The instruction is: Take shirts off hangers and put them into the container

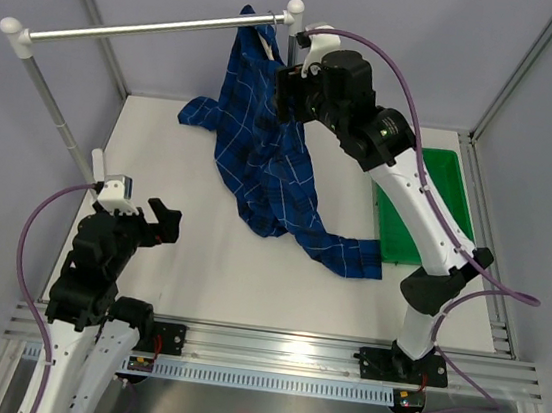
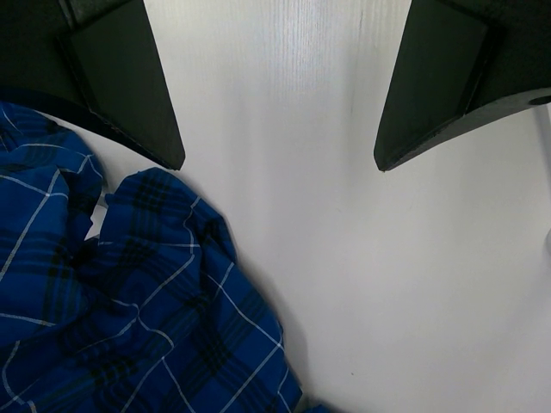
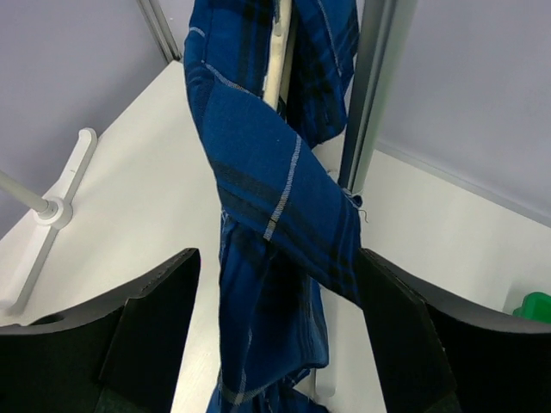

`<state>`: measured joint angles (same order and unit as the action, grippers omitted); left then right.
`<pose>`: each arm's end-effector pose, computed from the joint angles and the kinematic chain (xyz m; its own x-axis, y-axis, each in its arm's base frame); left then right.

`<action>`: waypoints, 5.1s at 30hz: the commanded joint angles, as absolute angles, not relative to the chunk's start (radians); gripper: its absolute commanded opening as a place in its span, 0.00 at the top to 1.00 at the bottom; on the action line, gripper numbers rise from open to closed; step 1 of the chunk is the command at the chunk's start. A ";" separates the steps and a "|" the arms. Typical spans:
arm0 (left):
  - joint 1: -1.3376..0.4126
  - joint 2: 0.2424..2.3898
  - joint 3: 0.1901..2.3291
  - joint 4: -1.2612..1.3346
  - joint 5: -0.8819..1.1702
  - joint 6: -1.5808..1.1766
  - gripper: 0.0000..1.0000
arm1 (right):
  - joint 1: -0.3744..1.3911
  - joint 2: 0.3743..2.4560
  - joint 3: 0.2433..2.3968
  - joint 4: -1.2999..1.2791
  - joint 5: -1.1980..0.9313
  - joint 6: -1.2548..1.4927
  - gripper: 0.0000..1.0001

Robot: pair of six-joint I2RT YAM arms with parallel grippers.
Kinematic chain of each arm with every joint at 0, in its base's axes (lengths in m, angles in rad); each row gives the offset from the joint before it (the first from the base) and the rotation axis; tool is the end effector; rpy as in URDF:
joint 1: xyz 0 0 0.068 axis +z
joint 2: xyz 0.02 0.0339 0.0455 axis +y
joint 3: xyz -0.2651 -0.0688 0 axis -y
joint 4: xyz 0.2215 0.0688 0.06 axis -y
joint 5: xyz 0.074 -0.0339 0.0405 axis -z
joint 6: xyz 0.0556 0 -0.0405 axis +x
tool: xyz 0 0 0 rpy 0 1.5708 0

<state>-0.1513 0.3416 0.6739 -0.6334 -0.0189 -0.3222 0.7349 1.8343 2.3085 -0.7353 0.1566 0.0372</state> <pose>0.0830 -0.0116 0.2928 -0.3202 -0.2714 -0.9076 0.0332 0.9543 -0.2971 0.2902 0.2505 0.4907 -0.2119 -0.1420 -0.9669 -0.5430 0.8397 -0.0043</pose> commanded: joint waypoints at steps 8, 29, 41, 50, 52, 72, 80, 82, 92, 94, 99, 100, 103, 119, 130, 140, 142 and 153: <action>-0.160 0.331 0.676 -0.580 -0.009 -0.324 0.01 | 0.759 1.875 2.376 -0.692 0.176 0.006 0.53; -0.160 0.328 0.675 -0.581 -0.009 -0.325 0.01 | 0.759 1.711 2.243 -0.493 0.169 -0.044 1.00; -0.160 0.333 0.675 -0.584 -0.015 -0.328 0.01 | 0.759 1.592 2.128 -0.402 0.111 -0.069 1.00; -0.160 0.341 0.673 -0.581 -0.008 -0.327 0.01 | 0.761 1.493 1.933 -0.439 -0.032 -0.063 1.00; -0.160 0.344 0.675 -0.581 -0.006 -0.327 0.01 | 0.764 1.460 1.882 -0.445 -0.063 -0.071 1.00; -0.160 0.396 0.767 -0.457 0.264 -0.480 0.01 | 0.880 1.178 1.023 -0.141 -0.077 0.063 1.00; -0.216 0.506 0.779 -0.298 0.330 -0.586 0.01 | 0.927 1.187 0.979 -0.046 -0.086 0.107 1.00; -0.268 0.538 0.781 -0.264 0.283 -0.580 0.01 | 0.928 1.190 0.983 -0.035 -0.089 0.117 1.00; -0.567 0.693 0.842 -0.199 -0.027 -0.465 0.06 | 0.930 1.200 0.997 -0.025 -0.118 0.140 1.00; -0.589 0.730 0.870 -0.216 -0.067 -0.443 0.10 | 0.931 1.195 0.999 -0.028 -0.124 0.141 1.00; -0.653 0.814 0.888 -0.195 -0.147 -0.414 0.16 | 0.940 1.180 0.992 -0.025 -0.141 0.149 1.00; -0.666 0.825 0.897 -0.190 -0.169 -0.410 0.18 | 0.940 1.174 0.989 -0.025 -0.144 0.153 1.00; -0.676 0.871 0.917 -0.210 -0.204 -0.397 0.21 | 0.943 1.157 0.982 -0.020 -0.153 0.158 1.00; -0.707 0.933 0.925 -0.160 -0.247 -0.388 0.55 | 0.953 1.131 0.953 0.026 -0.164 0.163 1.00; -0.710 0.930 0.933 -0.123 -0.215 -0.333 0.80 | 0.954 1.124 0.931 0.032 -0.161 0.164 0.99; -0.710 0.913 0.980 -0.095 -0.118 -0.118 1.00 | 0.954 1.115 0.923 0.006 -0.213 0.156 0.68; -0.710 0.917 1.008 -0.115 -0.066 -0.066 1.00 | 0.954 1.118 0.943 -0.051 -0.230 0.147 0.64; -0.709 0.907 1.020 -0.159 0.147 0.193 1.00 | 0.953 1.091 1.092 -0.254 -0.314 0.101 0.28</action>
<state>-0.7090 0.9325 0.9890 -0.2325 0.0414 0.0921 0.9409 1.1301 1.0145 -0.1810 -0.2596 0.1360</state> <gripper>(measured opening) 0.070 0.700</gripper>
